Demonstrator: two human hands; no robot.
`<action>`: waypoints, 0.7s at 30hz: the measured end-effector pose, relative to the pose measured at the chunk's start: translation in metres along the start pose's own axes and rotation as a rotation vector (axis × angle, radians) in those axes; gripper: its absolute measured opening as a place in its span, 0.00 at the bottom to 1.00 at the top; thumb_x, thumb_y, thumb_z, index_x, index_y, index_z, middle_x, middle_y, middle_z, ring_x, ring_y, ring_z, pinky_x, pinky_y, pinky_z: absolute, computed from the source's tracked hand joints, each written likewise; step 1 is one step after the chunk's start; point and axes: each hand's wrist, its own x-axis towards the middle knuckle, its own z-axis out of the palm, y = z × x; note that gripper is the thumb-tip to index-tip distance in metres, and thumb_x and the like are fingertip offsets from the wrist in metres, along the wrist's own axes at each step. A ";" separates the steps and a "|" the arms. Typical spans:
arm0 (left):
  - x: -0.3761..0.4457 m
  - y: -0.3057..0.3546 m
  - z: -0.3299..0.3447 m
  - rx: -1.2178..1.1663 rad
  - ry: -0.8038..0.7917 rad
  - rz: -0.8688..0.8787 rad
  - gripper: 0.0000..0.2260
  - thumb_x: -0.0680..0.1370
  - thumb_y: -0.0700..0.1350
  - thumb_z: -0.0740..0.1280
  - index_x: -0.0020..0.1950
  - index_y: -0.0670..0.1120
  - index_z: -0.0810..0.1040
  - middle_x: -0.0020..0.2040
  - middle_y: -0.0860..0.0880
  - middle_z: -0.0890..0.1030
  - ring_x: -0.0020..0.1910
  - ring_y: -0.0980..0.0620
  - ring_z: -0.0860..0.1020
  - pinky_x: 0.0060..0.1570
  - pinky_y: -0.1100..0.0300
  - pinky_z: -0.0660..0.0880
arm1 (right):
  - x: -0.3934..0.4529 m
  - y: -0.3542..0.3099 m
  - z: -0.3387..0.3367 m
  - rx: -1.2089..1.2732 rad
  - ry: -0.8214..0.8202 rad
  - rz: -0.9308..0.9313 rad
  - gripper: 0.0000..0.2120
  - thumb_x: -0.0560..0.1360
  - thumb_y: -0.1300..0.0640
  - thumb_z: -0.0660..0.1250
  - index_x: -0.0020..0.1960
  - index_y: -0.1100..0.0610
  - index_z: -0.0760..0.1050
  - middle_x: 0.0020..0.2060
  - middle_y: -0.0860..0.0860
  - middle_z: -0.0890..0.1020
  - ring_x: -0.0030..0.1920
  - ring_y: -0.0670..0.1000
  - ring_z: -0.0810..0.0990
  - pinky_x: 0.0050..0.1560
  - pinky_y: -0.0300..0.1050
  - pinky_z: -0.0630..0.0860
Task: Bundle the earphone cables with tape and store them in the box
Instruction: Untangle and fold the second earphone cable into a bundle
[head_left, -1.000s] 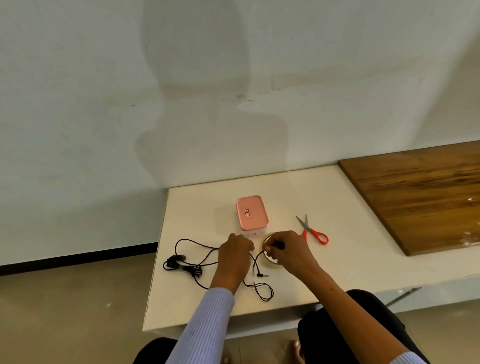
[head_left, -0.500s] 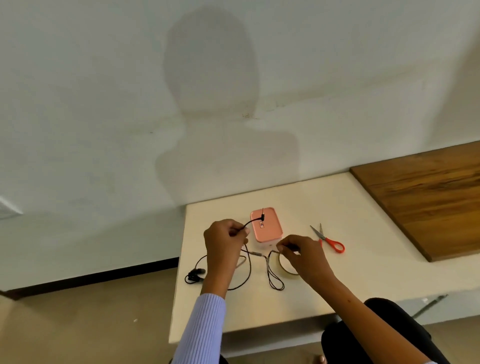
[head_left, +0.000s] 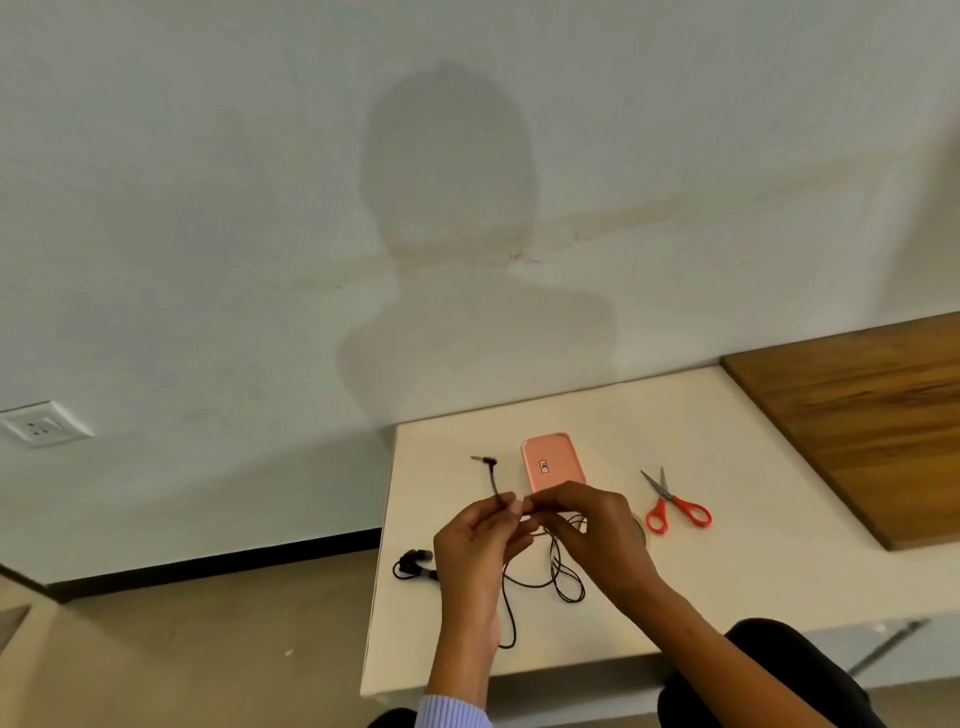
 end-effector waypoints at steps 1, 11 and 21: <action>0.000 -0.003 -0.002 0.003 0.064 0.016 0.08 0.73 0.35 0.70 0.53 0.37 0.80 0.42 0.41 0.85 0.40 0.47 0.84 0.38 0.63 0.81 | 0.002 0.002 0.000 -0.034 0.006 -0.039 0.09 0.71 0.64 0.71 0.48 0.53 0.83 0.41 0.42 0.82 0.45 0.32 0.77 0.47 0.23 0.70; 0.010 -0.022 -0.011 0.691 -0.147 0.298 0.22 0.69 0.49 0.74 0.62 0.48 0.77 0.56 0.59 0.77 0.56 0.66 0.73 0.54 0.77 0.66 | 0.011 0.019 -0.010 -0.095 -0.092 -0.142 0.12 0.70 0.69 0.70 0.49 0.56 0.84 0.43 0.49 0.82 0.45 0.34 0.77 0.47 0.26 0.73; 0.009 -0.012 -0.005 0.361 -0.339 0.066 0.15 0.80 0.46 0.59 0.47 0.40 0.82 0.40 0.44 0.86 0.40 0.47 0.84 0.41 0.65 0.77 | 0.015 0.018 0.001 -0.083 -0.155 0.005 0.07 0.76 0.64 0.65 0.47 0.53 0.77 0.41 0.43 0.81 0.46 0.40 0.80 0.48 0.33 0.75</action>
